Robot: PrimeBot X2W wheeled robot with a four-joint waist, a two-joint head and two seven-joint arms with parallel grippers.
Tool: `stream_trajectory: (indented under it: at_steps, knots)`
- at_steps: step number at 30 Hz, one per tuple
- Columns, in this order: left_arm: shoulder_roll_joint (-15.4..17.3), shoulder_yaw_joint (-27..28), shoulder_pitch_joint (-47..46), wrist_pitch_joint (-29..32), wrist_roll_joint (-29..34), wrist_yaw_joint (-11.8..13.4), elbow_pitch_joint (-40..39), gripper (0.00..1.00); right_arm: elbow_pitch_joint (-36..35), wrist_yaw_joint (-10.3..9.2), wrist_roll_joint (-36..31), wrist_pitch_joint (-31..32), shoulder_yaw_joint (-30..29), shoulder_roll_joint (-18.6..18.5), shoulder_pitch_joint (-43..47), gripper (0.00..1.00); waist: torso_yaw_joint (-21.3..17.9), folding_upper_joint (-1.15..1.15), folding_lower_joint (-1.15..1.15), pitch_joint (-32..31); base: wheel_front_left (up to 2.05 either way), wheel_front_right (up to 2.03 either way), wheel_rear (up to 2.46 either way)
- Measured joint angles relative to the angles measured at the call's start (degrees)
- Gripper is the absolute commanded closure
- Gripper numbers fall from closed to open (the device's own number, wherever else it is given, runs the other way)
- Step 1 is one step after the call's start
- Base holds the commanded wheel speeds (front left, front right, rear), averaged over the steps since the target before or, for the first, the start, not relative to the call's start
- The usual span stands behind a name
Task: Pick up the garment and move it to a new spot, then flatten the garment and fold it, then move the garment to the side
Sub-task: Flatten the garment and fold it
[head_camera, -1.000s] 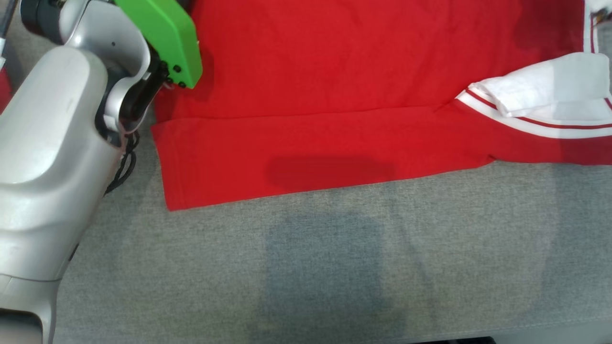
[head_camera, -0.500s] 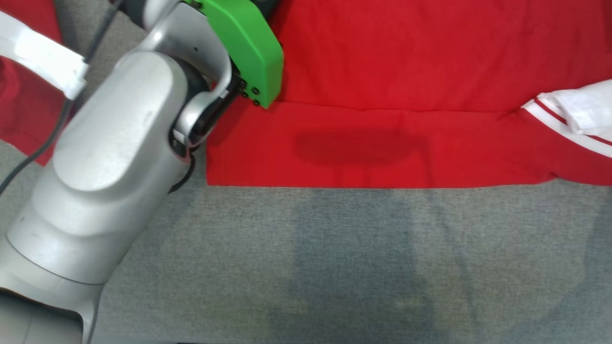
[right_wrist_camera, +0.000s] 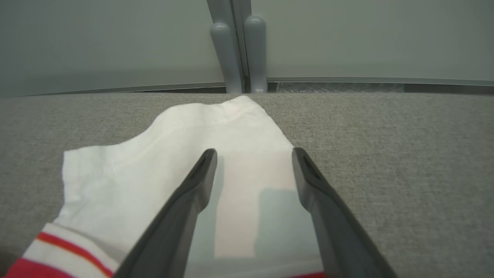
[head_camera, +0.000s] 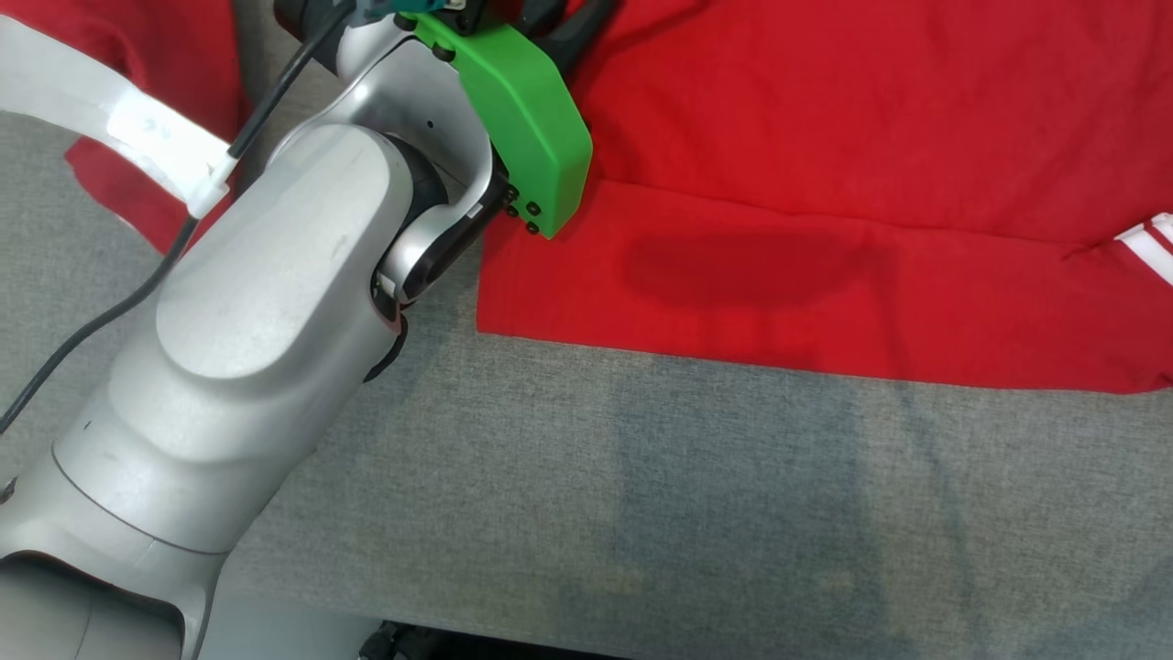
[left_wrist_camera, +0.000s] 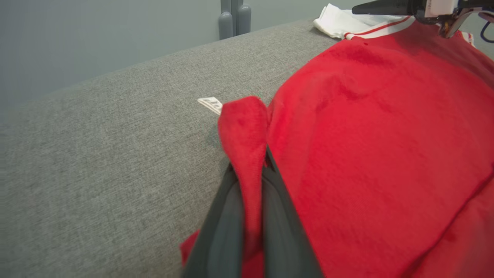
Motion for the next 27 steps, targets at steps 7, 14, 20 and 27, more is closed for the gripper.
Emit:
stream_trajectory:
  at_steps: [7,14,20,27]
  knots:
    - [-0.42,-0.19,0.10,-0.67,-0.02,-0.24,-0.09,1.00,1.55,-0.40,-2.29,1.76,0.35,-2.20,-4.02,0.00,1.52,0.00,0.00,0.70,0.00,0.00,0.00]
    - [-0.31,-0.23,1.15,-0.82,-0.02,-0.25,-0.07,1.00,4.64,-0.41,-2.35,3.59,-0.04,-1.75,-4.01,0.00,2.01,0.00,0.00,0.81,0.00,0.00,0.00]
    - [0.26,0.31,1.10,-0.83,-0.02,-0.24,-0.36,1.00,4.98,-0.82,-1.20,5.28,-0.49,-0.37,-5.06,0.94,1.85,0.00,0.00,1.33,0.00,0.00,0.00]
    - [1.48,0.82,1.12,-1.32,0.00,-0.24,0.16,1.00,5.09,-0.80,0.41,3.99,-1.32,1.64,-5.08,1.00,1.04,0.00,0.00,1.30,0.00,0.00,0.00]
